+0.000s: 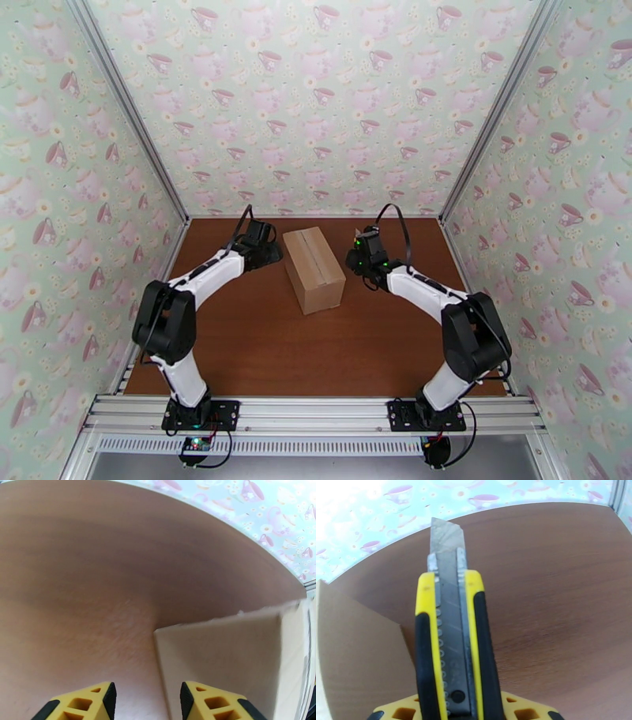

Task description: Unpack the express box

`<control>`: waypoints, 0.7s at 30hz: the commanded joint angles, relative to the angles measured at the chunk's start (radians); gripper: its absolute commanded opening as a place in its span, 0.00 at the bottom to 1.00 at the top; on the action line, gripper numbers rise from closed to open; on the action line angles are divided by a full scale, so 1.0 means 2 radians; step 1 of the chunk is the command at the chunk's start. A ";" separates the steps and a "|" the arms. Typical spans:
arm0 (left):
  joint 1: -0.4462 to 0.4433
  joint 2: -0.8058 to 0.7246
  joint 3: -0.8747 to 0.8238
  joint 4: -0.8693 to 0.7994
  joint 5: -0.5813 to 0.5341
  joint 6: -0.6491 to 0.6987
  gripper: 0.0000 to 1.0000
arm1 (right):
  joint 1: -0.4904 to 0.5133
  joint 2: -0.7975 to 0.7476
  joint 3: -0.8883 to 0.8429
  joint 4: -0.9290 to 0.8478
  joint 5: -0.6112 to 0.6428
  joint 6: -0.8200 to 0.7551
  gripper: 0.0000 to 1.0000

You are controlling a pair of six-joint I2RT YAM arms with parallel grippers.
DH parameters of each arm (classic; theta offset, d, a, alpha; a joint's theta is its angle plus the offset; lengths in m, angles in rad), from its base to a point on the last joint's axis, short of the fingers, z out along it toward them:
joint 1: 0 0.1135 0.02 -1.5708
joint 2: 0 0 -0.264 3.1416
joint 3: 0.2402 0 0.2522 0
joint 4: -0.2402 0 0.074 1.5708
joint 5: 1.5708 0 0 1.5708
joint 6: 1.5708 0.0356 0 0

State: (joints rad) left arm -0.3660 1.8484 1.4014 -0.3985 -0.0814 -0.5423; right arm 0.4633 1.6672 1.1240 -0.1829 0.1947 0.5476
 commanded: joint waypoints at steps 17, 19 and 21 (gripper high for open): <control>-0.064 -0.018 -0.060 0.035 0.030 -0.009 0.49 | 0.205 -0.106 -0.138 0.037 0.148 0.204 0.00; -0.063 -0.028 -0.071 0.032 0.026 -0.008 0.49 | 0.232 -0.115 -0.150 0.032 0.168 0.227 0.00; -0.059 -0.037 -0.074 0.024 0.019 0.000 0.49 | 0.252 -0.126 -0.161 0.025 0.182 0.241 0.00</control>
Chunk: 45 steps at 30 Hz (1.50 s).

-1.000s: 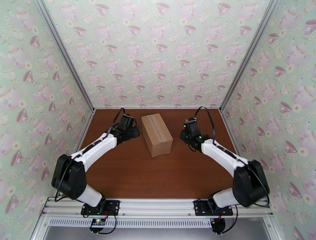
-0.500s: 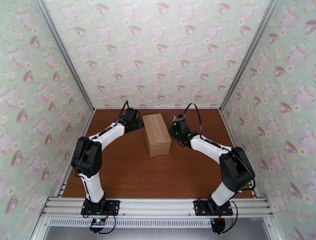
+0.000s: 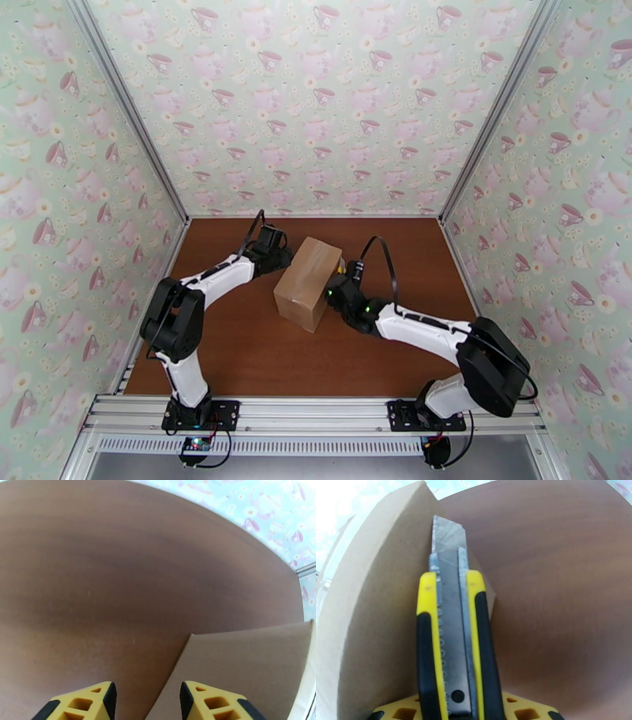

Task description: Unpack the express box

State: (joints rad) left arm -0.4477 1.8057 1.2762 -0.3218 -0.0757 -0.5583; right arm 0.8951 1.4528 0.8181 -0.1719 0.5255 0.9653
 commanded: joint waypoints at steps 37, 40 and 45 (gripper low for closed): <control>-0.111 -0.177 -0.007 -0.117 -0.034 -0.005 0.52 | -0.073 -0.136 -0.098 -0.034 -0.055 -0.036 0.00; -0.134 -0.142 0.041 -0.127 -0.042 0.011 0.52 | -0.073 -0.134 -0.101 -0.038 -0.055 -0.031 0.00; -0.151 -0.075 0.109 -0.141 -0.021 0.027 0.52 | -0.073 -0.132 -0.101 -0.040 -0.056 -0.030 0.00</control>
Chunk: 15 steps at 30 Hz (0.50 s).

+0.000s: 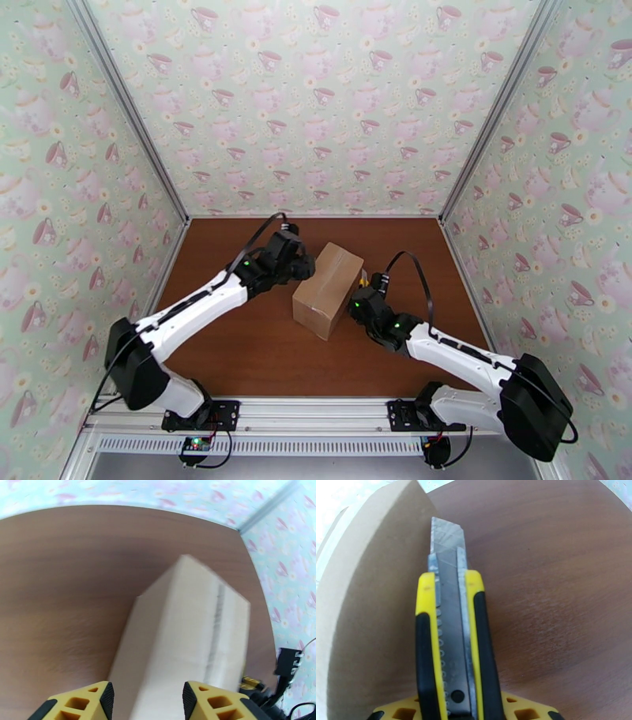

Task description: Unpack the express box

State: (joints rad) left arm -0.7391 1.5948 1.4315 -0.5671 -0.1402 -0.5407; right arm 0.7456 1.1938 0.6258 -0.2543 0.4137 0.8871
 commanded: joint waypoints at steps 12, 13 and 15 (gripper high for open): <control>-0.021 0.157 0.129 -0.077 -0.009 0.052 0.52 | 0.002 -0.005 0.003 -0.017 0.008 0.004 0.00; -0.022 0.161 0.129 -0.078 -0.011 0.051 0.52 | 0.002 -0.006 0.003 -0.020 0.009 0.003 0.00; -0.021 0.169 0.128 -0.083 -0.015 0.050 0.51 | 0.002 -0.006 0.004 -0.027 0.012 0.002 0.00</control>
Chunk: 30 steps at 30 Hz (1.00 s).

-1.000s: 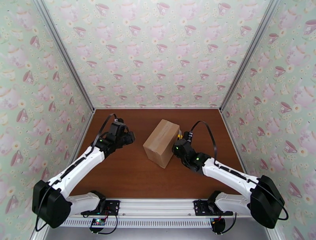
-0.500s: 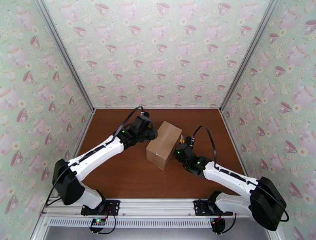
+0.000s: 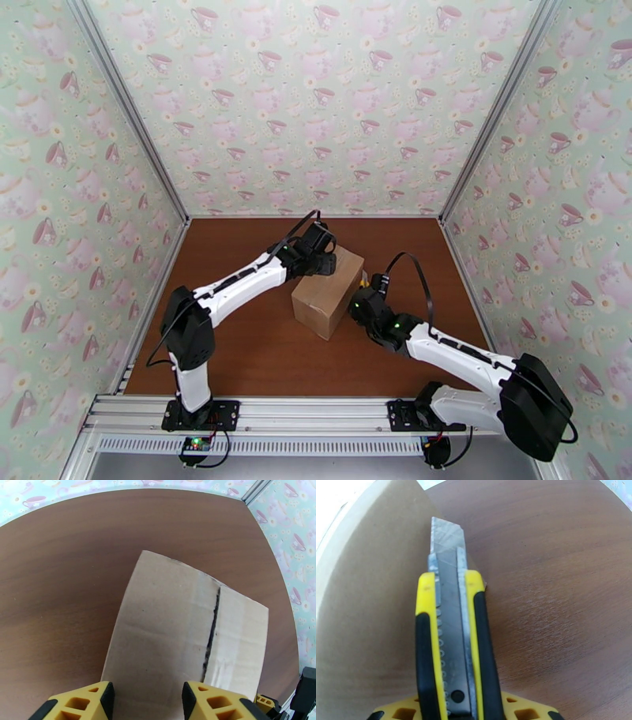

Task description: Unpack the express box

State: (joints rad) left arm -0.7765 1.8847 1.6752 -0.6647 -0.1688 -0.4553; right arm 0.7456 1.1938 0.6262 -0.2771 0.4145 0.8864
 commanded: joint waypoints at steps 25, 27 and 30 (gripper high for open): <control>-0.006 0.004 0.001 -0.034 -0.014 0.004 0.51 | -0.100 -0.116 -0.030 -0.077 -0.048 -0.039 0.00; -0.008 -0.002 0.003 -0.032 -0.011 0.004 0.51 | -0.114 -0.111 -0.018 -0.075 -0.056 -0.057 0.00; -0.011 -0.013 0.008 -0.030 -0.010 0.005 0.51 | -0.134 -0.095 0.004 -0.072 -0.071 -0.080 0.00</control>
State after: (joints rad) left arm -0.7872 1.8893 1.6833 -0.6739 -0.2070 -0.4519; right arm 0.5045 0.9863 0.5720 -0.4267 0.3233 0.7975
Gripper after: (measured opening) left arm 0.509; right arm 0.410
